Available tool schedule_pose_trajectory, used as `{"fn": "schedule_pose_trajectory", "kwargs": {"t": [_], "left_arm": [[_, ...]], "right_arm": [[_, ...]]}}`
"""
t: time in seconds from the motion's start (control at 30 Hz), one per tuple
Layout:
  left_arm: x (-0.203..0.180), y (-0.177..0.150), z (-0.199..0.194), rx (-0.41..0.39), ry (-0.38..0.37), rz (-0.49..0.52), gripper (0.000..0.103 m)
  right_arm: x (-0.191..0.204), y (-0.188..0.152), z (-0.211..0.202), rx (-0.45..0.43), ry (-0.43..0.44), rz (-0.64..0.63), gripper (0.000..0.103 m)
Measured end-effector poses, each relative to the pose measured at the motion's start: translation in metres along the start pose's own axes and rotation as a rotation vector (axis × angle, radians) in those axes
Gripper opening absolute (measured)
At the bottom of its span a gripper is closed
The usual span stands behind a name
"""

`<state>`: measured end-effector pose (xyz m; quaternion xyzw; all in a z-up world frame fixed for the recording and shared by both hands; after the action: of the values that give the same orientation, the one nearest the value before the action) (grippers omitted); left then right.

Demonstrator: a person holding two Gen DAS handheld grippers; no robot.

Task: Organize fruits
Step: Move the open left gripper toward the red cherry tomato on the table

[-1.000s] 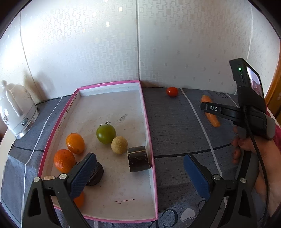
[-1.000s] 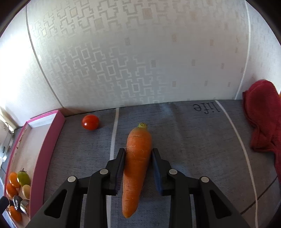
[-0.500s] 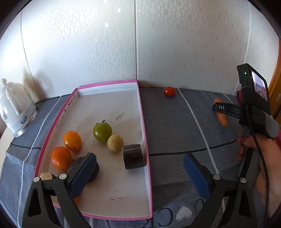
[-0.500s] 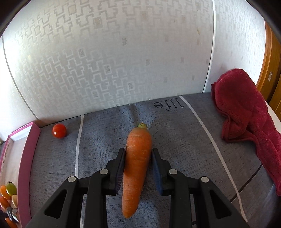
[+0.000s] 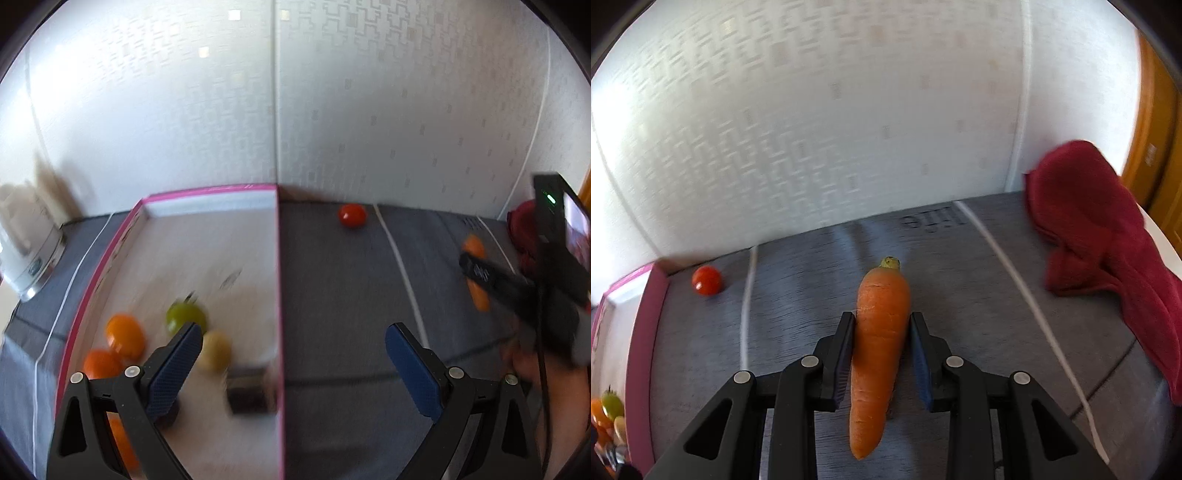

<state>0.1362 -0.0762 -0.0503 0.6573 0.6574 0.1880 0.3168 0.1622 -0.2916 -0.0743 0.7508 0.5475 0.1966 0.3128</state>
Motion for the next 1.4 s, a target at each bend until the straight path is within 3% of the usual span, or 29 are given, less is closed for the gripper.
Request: {"fn": "schedule_pose_trajectory", "kwargs": {"t": [0.5,0.73,0.97,1.17,1.23,1.4], "left_arm": [[-0.061,0.071,0.089,0.049,0.023,0.013,0.099],[-0.064,0.071,0.117,0.094,-0.002,-0.017,0.077],[-0.054,0.069,0.123,0.099,-0.025,-0.054,0.067],[-0.056,0.073,0.131,0.077,-0.008,-0.032,0.060],[-0.062,0.078,0.136,0.068,-0.013,-0.018,0.046],[-0.074,0.076,0.139,0.057,-0.023,0.012,0.037]], "right_arm": [[-0.013,-0.002,0.001,0.008,-0.032,0.051,0.030],[-0.012,-0.003,-0.001,0.011,-0.027,0.050,0.030],[-0.012,-0.001,0.002,0.012,-0.028,0.048,0.030],[-0.011,-0.001,0.002,0.012,-0.029,0.049,0.030],[-0.011,-0.001,0.002,0.012,-0.029,0.048,0.030],[-0.011,-0.001,0.001,0.012,-0.027,0.050,0.030]]}}
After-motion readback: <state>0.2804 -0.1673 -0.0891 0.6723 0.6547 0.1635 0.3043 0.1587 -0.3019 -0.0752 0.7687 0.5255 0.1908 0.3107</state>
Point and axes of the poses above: each gripper's, at about its wrist camera, not at the fingertips, and z roughly the way its jaws point, x to its left, y to its top, the point moved 6 cm from there along z, roughly the way its jaws point, and after that the axes turned 13 degrees about -z, right-handed, at the moved point
